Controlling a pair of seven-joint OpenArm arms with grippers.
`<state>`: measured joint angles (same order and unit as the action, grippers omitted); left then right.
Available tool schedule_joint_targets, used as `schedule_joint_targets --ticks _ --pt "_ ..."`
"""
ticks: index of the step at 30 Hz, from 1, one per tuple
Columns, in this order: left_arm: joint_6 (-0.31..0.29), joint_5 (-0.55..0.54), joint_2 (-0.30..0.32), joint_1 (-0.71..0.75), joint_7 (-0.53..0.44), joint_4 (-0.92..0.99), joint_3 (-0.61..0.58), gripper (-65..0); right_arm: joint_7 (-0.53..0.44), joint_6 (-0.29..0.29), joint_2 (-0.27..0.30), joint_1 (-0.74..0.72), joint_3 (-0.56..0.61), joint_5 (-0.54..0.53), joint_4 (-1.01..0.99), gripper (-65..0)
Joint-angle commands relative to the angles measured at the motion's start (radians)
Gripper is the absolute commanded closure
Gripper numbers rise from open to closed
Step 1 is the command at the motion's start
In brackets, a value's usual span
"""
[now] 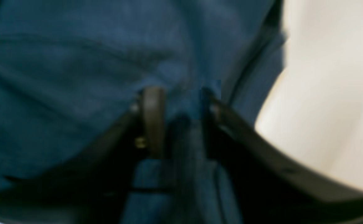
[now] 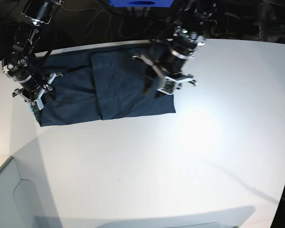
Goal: Fold the T-shirt properly
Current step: 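Lay the folded half down and open the left gripper, lifting away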
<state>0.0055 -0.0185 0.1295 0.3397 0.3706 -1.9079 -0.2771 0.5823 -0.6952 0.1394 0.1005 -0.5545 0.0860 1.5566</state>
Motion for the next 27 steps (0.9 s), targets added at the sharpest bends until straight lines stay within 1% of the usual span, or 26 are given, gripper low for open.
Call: schedule_joint_targets --ticks 1,3,4,6,8,11,13,16,21,27 --pt "-0.005 -0.004 -0.011 0.005 -0.026 -0.026 0.048 -19.0 -0.009 -0.003 0.010 -0.009 -0.020 -0.012 0.034 -27.8" --pt "-0.005 -0.004 -0.015 0.022 -0.026 -0.029 0.138 -19.0 0.025 -0.003 0.007 -0.015 -0.054 -0.013 0.052 -33.7" --pt "-0.005 -0.004 -0.015 0.023 -0.026 -0.028 0.172 -19.0 0.043 -0.003 -0.001 -0.020 -0.068 -0.013 0.052 -35.7" --pt "-0.005 -0.044 -0.015 0.023 -0.026 -0.023 0.247 -19.0 0.074 -0.003 -0.021 -0.038 -0.109 -0.013 0.055 -39.5" --pt "-0.005 -0.119 -0.012 0.023 -0.022 -0.018 0.321 -19.0 0.083 -0.003 -0.028 -0.049 -0.151 -0.013 0.040 -41.0" --pt "-0.005 -0.240 -0.009 0.019 -0.020 -0.003 0.410 -19.0 0.078 -0.003 -0.031 -0.055 -0.164 -0.013 -0.011 -41.5" --pt "-0.005 -0.289 -0.008 0.019 -0.020 0.025 0.451 -19.0 0.077 -0.003 -0.028 -0.057 -0.164 -0.013 -0.041 -41.5" --pt "-0.005 -0.329 -0.008 0.017 -0.020 0.064 0.488 -19.0 0.075 -0.003 -0.027 -0.081 -0.166 -0.013 -0.097 -41.6" --pt "-0.005 -0.327 -0.008 0.019 -0.020 0.086 0.511 -19.0 0.075 -0.003 -0.025 -0.084 -0.166 -0.013 -0.140 -41.6" --pt "-0.005 -0.335 -0.018 0.025 -0.018 0.152 0.502 -19.0 0.075 -0.003 -0.031 -0.081 -0.160 -0.015 -0.143 -40.2"
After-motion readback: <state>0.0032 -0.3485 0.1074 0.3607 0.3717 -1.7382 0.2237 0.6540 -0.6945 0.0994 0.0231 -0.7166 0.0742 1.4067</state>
